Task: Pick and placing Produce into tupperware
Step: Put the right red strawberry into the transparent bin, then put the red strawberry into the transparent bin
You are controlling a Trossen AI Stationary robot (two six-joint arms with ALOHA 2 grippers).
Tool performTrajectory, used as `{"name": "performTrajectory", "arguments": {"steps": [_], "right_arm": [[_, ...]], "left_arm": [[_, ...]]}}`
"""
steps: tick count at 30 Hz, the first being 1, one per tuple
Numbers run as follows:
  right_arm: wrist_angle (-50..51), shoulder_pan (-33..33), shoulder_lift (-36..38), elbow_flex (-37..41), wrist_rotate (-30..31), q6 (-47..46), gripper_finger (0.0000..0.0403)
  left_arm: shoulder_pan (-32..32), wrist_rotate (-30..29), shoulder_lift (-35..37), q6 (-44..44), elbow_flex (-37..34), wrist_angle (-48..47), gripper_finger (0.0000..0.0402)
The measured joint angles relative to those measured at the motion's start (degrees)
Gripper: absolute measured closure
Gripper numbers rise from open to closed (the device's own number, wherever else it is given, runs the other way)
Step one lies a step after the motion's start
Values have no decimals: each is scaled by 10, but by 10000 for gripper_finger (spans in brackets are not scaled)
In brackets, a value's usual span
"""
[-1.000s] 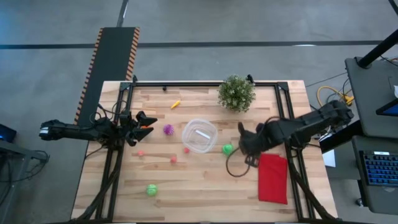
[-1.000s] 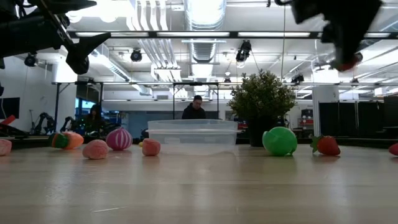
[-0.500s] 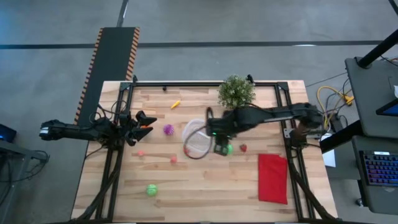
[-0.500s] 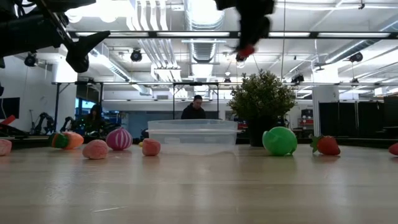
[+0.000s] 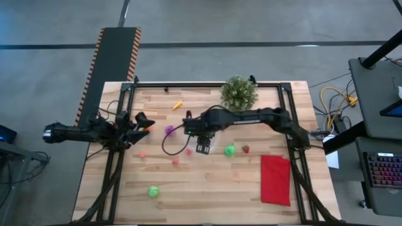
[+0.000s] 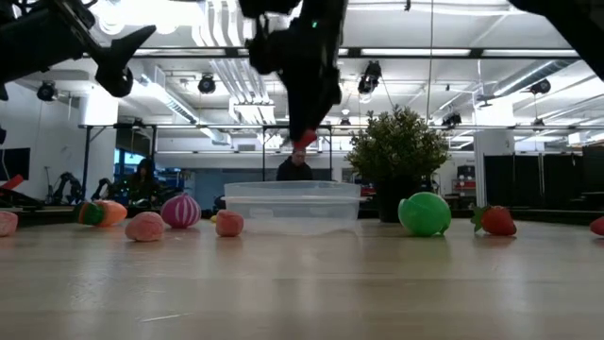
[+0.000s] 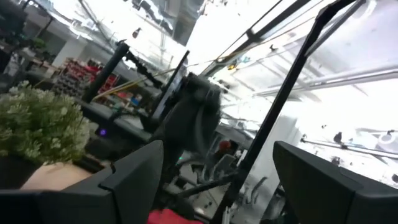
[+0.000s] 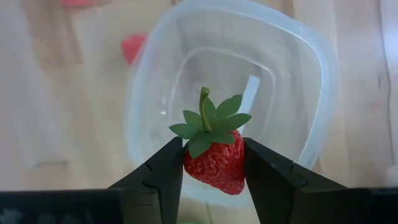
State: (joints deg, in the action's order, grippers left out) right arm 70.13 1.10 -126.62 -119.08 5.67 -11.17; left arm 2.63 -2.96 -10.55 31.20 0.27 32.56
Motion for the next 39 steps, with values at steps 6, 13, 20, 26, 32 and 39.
{"name": "performTrajectory", "arguments": {"steps": [6, 13, 20, 26, 32, 39], "right_arm": [[8, 0, -30, 2, 8, 27, 228], [19, 0, -46, 16, 10, 12, 172], [81, 11, 18, 17, 87, -36, 142], [159, 22, 119, 18, 82, -140, 141], [198, 33, 240, 27, 32, -255, 142], [198, 33, 287, 132, 20, -347, 142]], "left_arm": [[0, 24, 27, 0, 0, 0, 111], [0, 28, 45, 0, 0, -2, 111], [0, 28, 45, 0, 0, -5, 111], [0, 28, 31, 0, 0, -6, 111], [0, 27, 16, 0, 0, -6, 111], [0, 27, 13, 0, 0, -6, 111]]}}
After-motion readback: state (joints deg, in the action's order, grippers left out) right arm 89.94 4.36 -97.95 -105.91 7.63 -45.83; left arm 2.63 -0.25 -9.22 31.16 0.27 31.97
